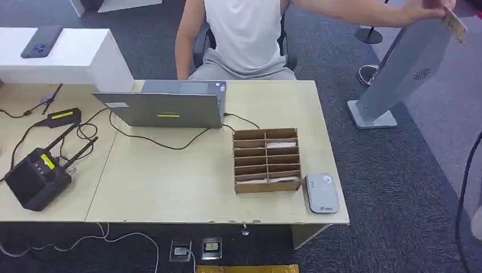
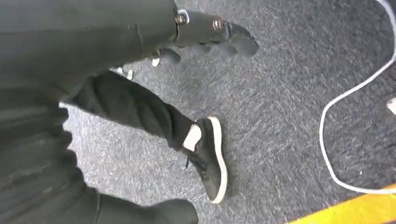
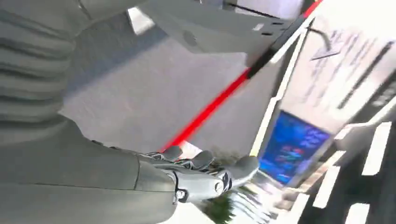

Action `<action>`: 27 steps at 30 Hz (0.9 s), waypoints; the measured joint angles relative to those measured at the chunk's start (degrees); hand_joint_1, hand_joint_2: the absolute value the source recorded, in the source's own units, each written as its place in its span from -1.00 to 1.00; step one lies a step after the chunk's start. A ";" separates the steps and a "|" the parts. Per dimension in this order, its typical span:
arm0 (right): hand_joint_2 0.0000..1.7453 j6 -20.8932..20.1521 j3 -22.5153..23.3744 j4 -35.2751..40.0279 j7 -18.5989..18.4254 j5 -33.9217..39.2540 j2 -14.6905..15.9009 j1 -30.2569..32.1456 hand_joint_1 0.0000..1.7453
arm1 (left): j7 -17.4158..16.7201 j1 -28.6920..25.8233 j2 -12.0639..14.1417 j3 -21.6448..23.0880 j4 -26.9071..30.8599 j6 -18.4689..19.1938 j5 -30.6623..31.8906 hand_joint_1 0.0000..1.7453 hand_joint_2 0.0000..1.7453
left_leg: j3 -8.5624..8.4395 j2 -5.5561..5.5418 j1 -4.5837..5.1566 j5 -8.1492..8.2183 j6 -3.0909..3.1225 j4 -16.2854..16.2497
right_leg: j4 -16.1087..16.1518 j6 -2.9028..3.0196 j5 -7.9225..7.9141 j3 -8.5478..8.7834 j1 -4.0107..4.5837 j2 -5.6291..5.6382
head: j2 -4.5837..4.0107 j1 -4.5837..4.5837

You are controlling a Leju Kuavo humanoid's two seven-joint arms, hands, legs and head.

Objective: Pass the card to the sensor for recognition and then transmit it.

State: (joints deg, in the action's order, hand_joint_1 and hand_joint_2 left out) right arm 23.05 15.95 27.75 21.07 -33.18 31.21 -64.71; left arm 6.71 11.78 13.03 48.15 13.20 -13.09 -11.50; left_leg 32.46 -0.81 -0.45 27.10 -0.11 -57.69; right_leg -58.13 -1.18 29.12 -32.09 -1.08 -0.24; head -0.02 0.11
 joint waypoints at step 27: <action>1.00 2.15 -39.12 15.55 -4.81 -16.61 -3.74 4.98 -1.00 | 0.31 3.04 1.86 0.61 0.02 1.42 0.83 -1.00 1.00 | 0.01 -0.09 -0.09 -0.05 -0.07 0.00 | -0.01 0.03 -0.02 -0.03 0.08 -0.07 | 0.00 0.00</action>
State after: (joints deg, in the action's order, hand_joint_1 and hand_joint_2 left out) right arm 25.20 -23.17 43.30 16.26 -49.79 27.47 -59.73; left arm 7.02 14.82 14.88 48.76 13.22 -11.67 -10.67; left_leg 32.47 -0.90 -0.54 27.05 -0.18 -57.70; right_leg -58.14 -1.15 29.10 -32.12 -1.00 -0.32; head -0.02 0.11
